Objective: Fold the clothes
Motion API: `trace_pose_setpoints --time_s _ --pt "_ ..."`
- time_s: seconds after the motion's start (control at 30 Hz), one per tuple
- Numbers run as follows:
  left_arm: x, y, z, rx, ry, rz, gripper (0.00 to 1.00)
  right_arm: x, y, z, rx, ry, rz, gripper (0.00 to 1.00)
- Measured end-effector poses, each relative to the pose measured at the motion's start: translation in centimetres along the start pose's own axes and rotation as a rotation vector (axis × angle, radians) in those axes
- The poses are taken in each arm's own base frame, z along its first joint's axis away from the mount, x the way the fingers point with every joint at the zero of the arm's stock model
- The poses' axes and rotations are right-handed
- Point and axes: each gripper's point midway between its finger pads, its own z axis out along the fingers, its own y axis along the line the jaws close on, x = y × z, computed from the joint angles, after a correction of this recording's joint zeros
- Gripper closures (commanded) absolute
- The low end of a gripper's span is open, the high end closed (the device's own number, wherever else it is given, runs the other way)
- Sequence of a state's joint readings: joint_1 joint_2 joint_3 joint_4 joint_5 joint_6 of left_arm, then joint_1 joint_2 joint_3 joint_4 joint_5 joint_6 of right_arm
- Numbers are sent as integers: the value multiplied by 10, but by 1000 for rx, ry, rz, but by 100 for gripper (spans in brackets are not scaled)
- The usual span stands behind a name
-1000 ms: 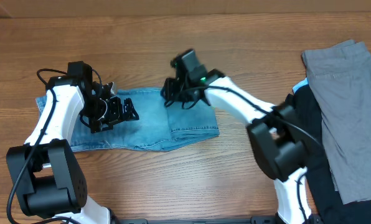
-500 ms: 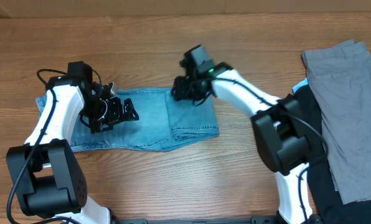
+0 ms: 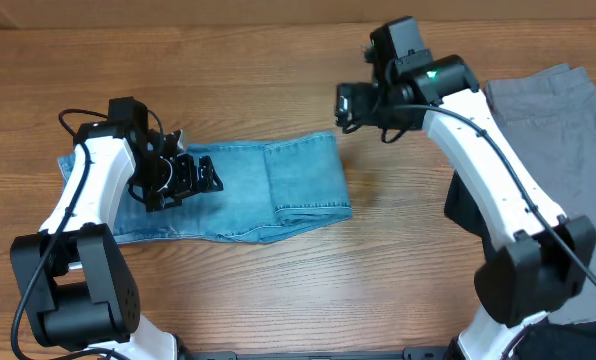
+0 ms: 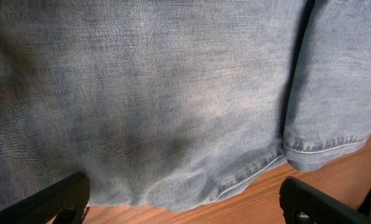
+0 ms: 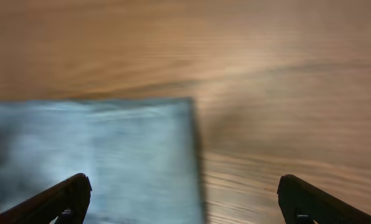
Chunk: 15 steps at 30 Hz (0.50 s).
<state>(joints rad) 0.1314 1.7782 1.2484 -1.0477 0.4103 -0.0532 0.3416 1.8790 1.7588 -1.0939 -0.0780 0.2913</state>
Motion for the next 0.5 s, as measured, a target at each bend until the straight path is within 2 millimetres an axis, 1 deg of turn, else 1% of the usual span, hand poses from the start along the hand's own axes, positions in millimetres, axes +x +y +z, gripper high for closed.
trace_pose_setpoints --time_s 0.03,0.1,0.17,0.23,0.3,0.33,0.4,0.5 --pt "-1 0 0 0 -2 1 0 5 -8 9 23 24 9 0" --pt "-1 0 0 0 -4 -7 0 16 -23 33 59 71 21 0" --pt "-1 0 0 0 -5 -17 0 30 -30 60 68 118 26 0" --pt "-1 0 0 0 -5 -21 0 44 -31 81 47 162 19 0" --pt "-1 0 0 0 -5 -22 0 59 -27 103 -4 212 7 0" --pt "-1 0 0 0 -4 -22 0 64 -25 111 -27 231 4 0" --pt "-1 0 0 0 -4 -24 0 75 -22 123 -64 270 3 0" --pt "-1 0 0 0 -4 -24 0 85 -17 133 -108 315 9 0"
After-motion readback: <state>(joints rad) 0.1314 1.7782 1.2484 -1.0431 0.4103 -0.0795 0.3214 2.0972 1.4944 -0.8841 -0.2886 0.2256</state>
